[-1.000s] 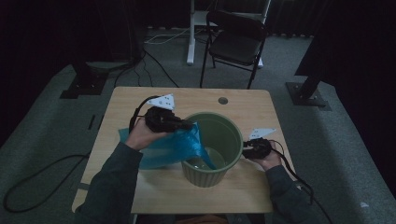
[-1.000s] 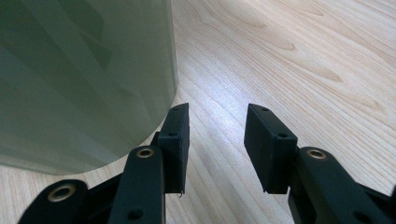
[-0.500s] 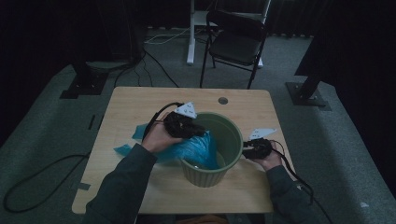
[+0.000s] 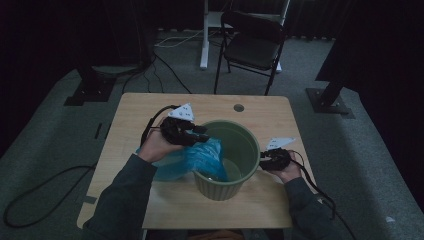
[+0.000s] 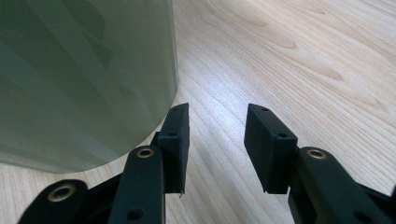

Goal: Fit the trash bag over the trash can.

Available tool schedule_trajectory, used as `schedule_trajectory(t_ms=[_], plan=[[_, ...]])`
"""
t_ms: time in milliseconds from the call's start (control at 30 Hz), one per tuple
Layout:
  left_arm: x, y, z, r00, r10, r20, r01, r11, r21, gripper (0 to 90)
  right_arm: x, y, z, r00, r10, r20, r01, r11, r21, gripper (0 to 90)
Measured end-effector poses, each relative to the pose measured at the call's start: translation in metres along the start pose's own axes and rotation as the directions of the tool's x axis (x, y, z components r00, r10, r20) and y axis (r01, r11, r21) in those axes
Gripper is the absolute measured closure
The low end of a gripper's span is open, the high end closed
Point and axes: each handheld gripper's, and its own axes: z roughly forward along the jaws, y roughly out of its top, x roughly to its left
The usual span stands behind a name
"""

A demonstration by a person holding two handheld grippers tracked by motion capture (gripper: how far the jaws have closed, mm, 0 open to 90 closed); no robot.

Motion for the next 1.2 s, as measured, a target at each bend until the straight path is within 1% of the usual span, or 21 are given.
schedule_trajectory(t_ms=[33,67,100,133,167,233,267,300,400,433,467,533,567,700,800,833,867,900,1000,1033,1200], plan=[[0.002,-0.005,-0.008,0.9998,-0.012,-0.015,0.012,0.9998,-0.017,62.9,0.0,0.0,-0.001,1.0,0.0,0.001,0.0,1.0,-0.003,60.1],[0.002,-0.005,-0.008,0.9998,-0.012,-0.015,0.012,0.9998,-0.017,62.7,0.0,0.0,-0.001,1.0,0.0,0.001,0.0,1.0,-0.003,60.1],[0.007,-0.011,-0.016,0.9989,-0.029,-0.037,0.028,0.9993,-0.024,62.5,-0.001,-0.001,-0.001,1.0,0.003,0.002,-0.003,1.0,-0.004,60.1],[0.007,-0.011,-0.016,0.9989,-0.029,-0.037,0.028,0.9993,-0.024,62.2,-0.001,-0.001,-0.001,1.0,0.003,0.002,-0.003,1.0,-0.004,60.1],[0.01,-0.017,-0.022,0.9979,-0.042,-0.05,0.041,0.9988,-0.026,62.1,-0.001,-0.001,-0.001,1.0,0.005,0.001,-0.005,1.0,0.0,60.0],[0.012,-0.021,-0.025,0.9973,-0.048,-0.055,0.047,0.9985,-0.028,61.7,-0.001,-0.001,-0.001,1.0,0.004,0.001,-0.004,1.0,0.001,60.1],[0.014,-0.025,-0.029,0.9965,-0.055,-0.063,0.054,0.9981,-0.029,61.2,-0.001,-0.001,-0.001,1.0,0.004,0.001,-0.004,1.0,0.001,60.1],[0.018,-0.034,-0.036,0.9955,-0.069,-0.065,0.067,0.9969,-0.041,60.0,-0.001,-0.001,-0.001,1.0,0.002,0.002,-0.002,1.0,-0.001,60.1],[0.021,-0.041,-0.042,0.9947,-0.08,-0.064,0.077,0.9958,-0.048,56.8,-0.001,-0.001,-0.001,1.0,0.005,0.002,-0.005,1.0,0.002,60.1],[0.026,-0.05,-0.048,0.9937,-0.104,-0.043,0.101,0.9927,-0.066,55.7,-0.001,-0.001,0.0,1.0,0.003,0.0,-0.003,1.0,0.004,60.1],[0.026,-0.05,-0.048,0.9937,-0.104,-0.043,0.101,0.9927,-0.066,54.1,-0.001,-0.001,0.0,1.0,0.003,0.0,-0.003,1.0,0.004,60.1],[0.031,-0.058,-0.052,0.9912,-0.126,-0.04,0.123,0.9893,-0.079,53.3,0.0,-0.001,0.001,1.0,0.0,-0.001,0.0,1.0,0.008,60.0],[0.034,-0.063,-0.054,0.9896,-0.142,-0.024,0.139,0.9866,-0.086,51.8,0.0,-0.001,0.001,1.0,0.002,-0.002,-0.002,1.0,0.008,60.0],[0.033,-0.068,-0.054,0.9892,-0.146,0.0,0.146,0.9841,-0.101,49.7,0.0,-0.001,0.001,1.0,0.002,-0.001,-0.002,1.0,0.009,60.1],[0.027,-0.069,-0.053,0.9903,-0.137,0.023,0.139,0.9841,-0.111,48.0,0.0,-0.001,0.001,1.0,0.003,-0.001,-0.003,1.0,0.01,60.1],[0.022,-0.069,-0.051,0.9898,-0.136,0.042,0.141,0.9831,-0.117,47.9,0.0,-0.001,0.001,1.0,0.002,-0.002,-0.002,1.0,0.011,60.0],[0.022,-0.069,-0.051,0.9898,-0.136,0.042,0.141,0.9831,-0.117,47.8,0.0,-0.001,0.001,1.0,0.002,-0.002,-0.002,1.0,0.011,60.0],[0.019,-0.07,-0.048,0.9889,-0.137,0.056,0.143,0.9826,-0.118,47.8,0.0,-0.001,0.001,1.0,0.003,-0.002,-0.003,1.0,0.01,60.1],[0.018,-0.07,-0.044,0.9875,-0.143,0.066,0.15,0.9823,-0.112,48.0,0.0,-0.001,0.001,1.0,0.002,0.0,-0.002,1.0,0.006,60.0],[0.017,-0.072,-0.04,0.9853,-0.154,0.074,0.161,0.9813,-0.105,48.0,0.0,-0.001,0.0,1.0,0.001,0.0,-0.001,1.0,0.006,60.1],[0.017,-0.071,-0.035,0.9817,-0.175,0.074,0.182,0.9788,-0.095,51.5,-0.001,-0.001,0.0,1.0,0.002,0.0,-0.002,1.0,0.006,60.0]])
